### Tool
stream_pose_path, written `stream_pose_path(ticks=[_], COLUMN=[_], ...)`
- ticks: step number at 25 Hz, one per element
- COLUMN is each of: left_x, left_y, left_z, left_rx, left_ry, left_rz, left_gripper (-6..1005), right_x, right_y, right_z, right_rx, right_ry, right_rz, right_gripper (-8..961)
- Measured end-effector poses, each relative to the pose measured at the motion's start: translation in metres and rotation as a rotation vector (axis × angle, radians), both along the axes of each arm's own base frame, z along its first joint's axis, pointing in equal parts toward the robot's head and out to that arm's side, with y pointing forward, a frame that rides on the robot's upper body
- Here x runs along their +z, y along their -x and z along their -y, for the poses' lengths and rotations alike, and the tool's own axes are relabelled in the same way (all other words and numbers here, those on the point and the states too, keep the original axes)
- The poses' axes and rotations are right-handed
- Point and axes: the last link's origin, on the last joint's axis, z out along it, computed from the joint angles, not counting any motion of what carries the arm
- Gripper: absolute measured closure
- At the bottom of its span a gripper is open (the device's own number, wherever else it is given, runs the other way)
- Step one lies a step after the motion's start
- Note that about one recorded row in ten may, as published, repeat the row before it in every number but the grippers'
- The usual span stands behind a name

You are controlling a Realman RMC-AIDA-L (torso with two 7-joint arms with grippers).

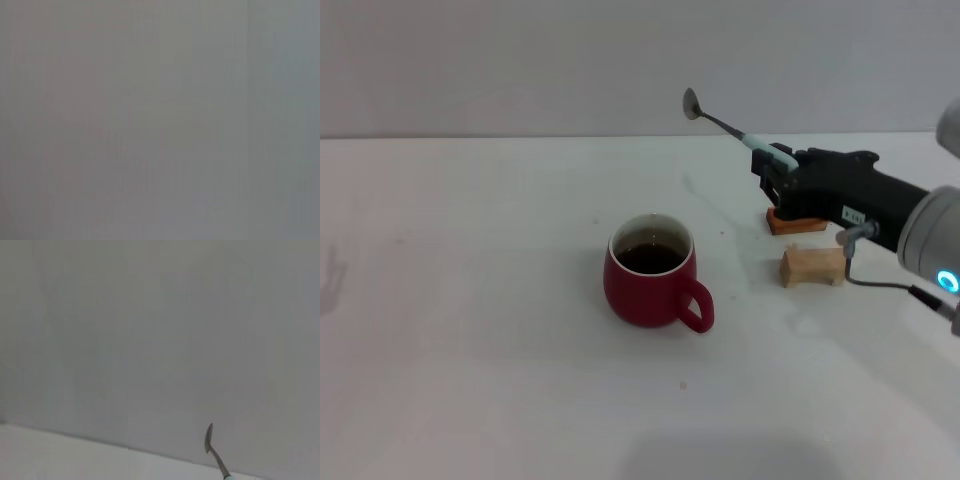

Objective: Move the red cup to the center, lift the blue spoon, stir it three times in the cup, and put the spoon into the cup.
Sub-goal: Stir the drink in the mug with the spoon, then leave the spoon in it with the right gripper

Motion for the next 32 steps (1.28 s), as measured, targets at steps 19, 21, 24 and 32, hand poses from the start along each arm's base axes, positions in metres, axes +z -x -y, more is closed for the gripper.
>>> stream_pose_path(ticks=[19,21,24,32], left_x=[-0.001,0.0,0.0,0.001], left_y=[-0.001,-0.001,-0.001,0.0], left_z=[0.003,0.004,0.004,0.004], left_rx=[-0.006,-0.009,-0.009,-0.007], left_ry=[-0.004,-0.008,-0.009,-0.013], left_rz=[0.001,-0.001,-0.001,0.0], left_gripper=[153,153,153,154], right_x=[0.036,0.035,0.036,0.042], right_y=[0.079,0.083,0.088,0.089], right_z=[0.0,0.0,0.0,-0.004], right_rx=[0.022,0.022,0.015,-0.04], right_ry=[0.202,0.233,0.271,0.293], right_rz=[0.246,0.279,0.32,0.436], right_gripper=[822,822,822,823])
